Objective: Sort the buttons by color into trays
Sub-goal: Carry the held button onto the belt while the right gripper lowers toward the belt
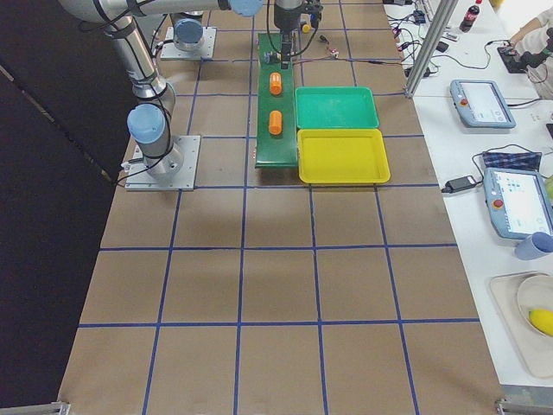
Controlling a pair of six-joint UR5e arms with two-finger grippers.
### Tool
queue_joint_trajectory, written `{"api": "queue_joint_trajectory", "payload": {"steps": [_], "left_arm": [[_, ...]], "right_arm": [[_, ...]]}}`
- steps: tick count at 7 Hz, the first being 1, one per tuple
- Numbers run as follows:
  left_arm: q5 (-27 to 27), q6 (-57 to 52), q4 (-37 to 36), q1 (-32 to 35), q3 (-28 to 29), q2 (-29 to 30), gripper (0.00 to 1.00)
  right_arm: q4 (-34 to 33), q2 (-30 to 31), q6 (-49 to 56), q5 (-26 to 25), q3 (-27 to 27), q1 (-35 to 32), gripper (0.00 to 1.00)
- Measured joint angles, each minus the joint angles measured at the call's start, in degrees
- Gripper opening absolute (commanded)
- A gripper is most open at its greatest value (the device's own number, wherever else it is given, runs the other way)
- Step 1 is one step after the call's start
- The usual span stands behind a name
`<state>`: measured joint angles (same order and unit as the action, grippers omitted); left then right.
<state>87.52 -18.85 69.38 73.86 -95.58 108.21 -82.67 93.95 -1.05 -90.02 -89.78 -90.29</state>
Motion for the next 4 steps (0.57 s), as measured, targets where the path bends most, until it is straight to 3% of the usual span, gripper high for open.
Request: {"api": "queue_joint_trajectory", "payload": {"steps": [4], "left_arm": [[-0.01,3.22,-1.46,4.94,-19.47,-13.79,0.00]], "right_arm": [[-3.02,0.41,2.53,0.16,-2.73,-0.17,0.99]]}}
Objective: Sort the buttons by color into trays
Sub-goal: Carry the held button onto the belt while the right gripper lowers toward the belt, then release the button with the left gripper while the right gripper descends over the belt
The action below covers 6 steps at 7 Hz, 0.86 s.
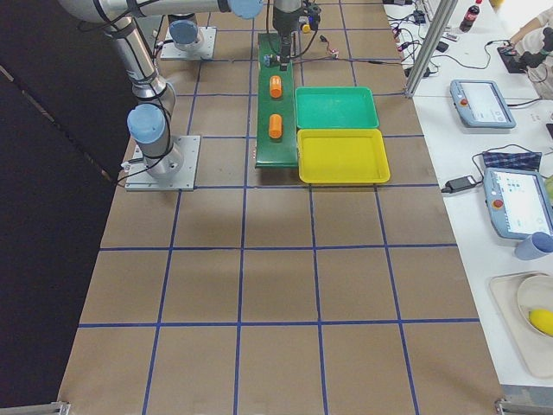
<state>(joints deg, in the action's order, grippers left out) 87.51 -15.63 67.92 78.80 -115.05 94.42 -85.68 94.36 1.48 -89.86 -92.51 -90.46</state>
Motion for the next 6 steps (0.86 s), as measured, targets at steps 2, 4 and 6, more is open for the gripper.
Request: {"api": "queue_joint_trajectory", "payload": {"steps": [2,4,6], "left_arm": [[-0.24,0.10,-2.19,0.16,-3.47,-1.43,0.20],[-0.95,0.25,-4.40,0.14,-3.92,-0.65,0.99],[-3.02,0.98,-5.11,0.13,-4.10,-0.44,1.00]], "right_arm": [[-7.36,0.14,-0.06,-0.07,-4.37,-0.11,0.99],[-16.14,-3.24,-0.29,0.00,-6.45,-0.23,0.98],[-26.56,-11.47,-0.41,-0.10,-6.53,-0.53,0.97]]}}
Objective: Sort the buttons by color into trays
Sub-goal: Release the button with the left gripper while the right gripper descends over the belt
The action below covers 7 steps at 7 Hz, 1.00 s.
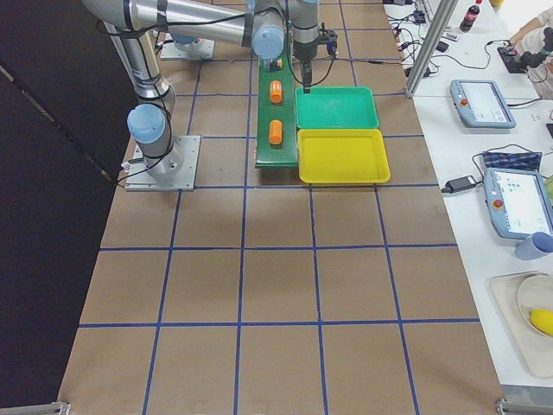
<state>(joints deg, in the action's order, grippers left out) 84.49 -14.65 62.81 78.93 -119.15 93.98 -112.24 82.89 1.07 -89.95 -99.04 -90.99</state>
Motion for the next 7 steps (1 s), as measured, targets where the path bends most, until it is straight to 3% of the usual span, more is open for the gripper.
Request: {"api": "queue_joint_trajectory", "payload": {"steps": [2,3,5,7], "left_arm": [[0.11,0.00,0.46,-0.20,1.51,-1.18,1.00],[0.30,-0.01,2.37,-0.70,4.62,-1.64,1.00],[2.82,-1.47,9.50,-2.87,13.50,-0.62,1.00],[5.00,-12.49,11.35,-8.18,16.30,2.16,1.00]], "right_arm": [[-5.57,-4.97,0.04,-0.04,-1.16,-0.18,0.95],[-6.36,-4.48,0.10,-0.07,-3.68,-0.29,0.94],[-10.76,0.70,0.26,0.14,-13.22,-0.32,0.95],[-12.98,7.21,0.68,0.25,-18.71,-0.25,0.98]]}}
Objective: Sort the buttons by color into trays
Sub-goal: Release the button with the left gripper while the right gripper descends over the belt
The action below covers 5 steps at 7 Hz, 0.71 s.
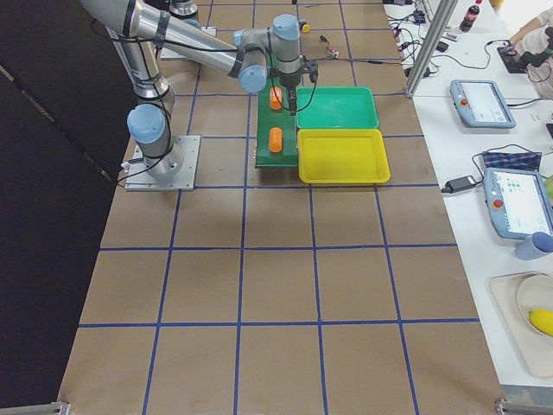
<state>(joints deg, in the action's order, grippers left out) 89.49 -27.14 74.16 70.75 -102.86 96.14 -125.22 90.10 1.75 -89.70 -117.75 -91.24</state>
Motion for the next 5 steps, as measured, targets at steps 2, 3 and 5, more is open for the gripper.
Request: {"api": "queue_joint_trajectory", "payload": {"steps": [2,3,5], "left_arm": [[-0.19,-17.24,-1.47,-6.24,0.25,4.25,1.00],[-0.27,-23.14,-4.04,-7.29,0.16,6.39,1.00],[-0.26,-31.39,-7.82,-7.77,-0.90,10.03,1.00]], "right_arm": [[2.20,7.26,-0.10,0.83,-1.46,0.10,1.00],[2.69,8.15,0.23,0.80,-0.37,0.39,1.00],[5.40,5.96,0.17,0.38,2.72,0.03,1.00]]}}
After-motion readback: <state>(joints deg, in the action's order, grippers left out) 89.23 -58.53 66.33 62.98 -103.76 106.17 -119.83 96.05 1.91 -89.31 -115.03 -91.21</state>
